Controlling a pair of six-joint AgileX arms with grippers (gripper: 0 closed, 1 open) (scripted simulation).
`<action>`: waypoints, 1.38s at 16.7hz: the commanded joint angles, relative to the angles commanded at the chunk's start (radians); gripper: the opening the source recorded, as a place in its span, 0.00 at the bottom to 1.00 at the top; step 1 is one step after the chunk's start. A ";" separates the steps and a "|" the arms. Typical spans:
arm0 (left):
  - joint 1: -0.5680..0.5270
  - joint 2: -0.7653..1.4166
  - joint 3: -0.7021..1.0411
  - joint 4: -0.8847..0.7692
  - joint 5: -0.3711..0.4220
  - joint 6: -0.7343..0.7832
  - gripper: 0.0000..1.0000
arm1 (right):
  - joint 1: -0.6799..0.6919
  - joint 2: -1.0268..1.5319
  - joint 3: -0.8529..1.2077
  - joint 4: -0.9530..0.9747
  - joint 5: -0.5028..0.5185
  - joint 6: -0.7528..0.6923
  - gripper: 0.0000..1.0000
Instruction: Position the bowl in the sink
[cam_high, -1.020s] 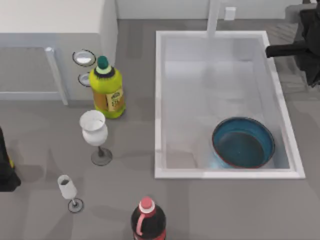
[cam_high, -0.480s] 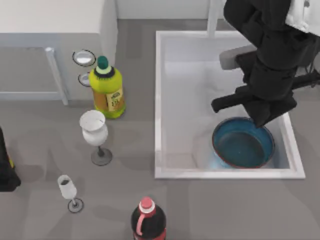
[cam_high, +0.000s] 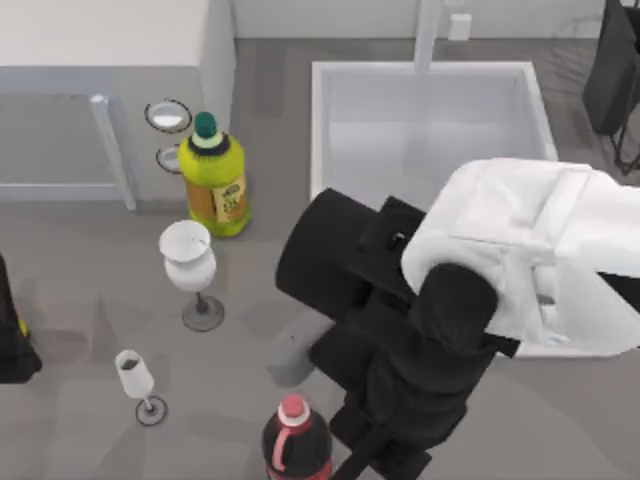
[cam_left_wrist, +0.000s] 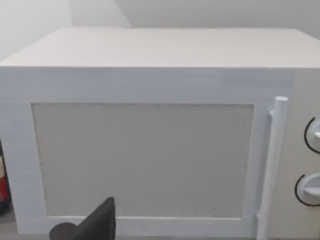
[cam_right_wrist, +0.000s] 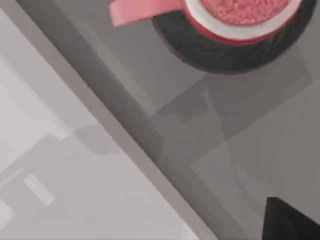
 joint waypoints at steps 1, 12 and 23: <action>0.000 0.000 0.000 0.000 0.000 0.000 1.00 | 0.062 -0.032 -0.036 0.056 -0.013 -0.003 0.00; 0.000 0.000 0.000 0.000 0.000 0.000 1.00 | 0.215 -0.265 -0.282 0.954 0.160 -0.049 0.00; 0.000 0.000 0.000 0.000 0.000 0.000 1.00 | -0.224 -0.183 -0.486 1.780 0.649 -0.125 0.00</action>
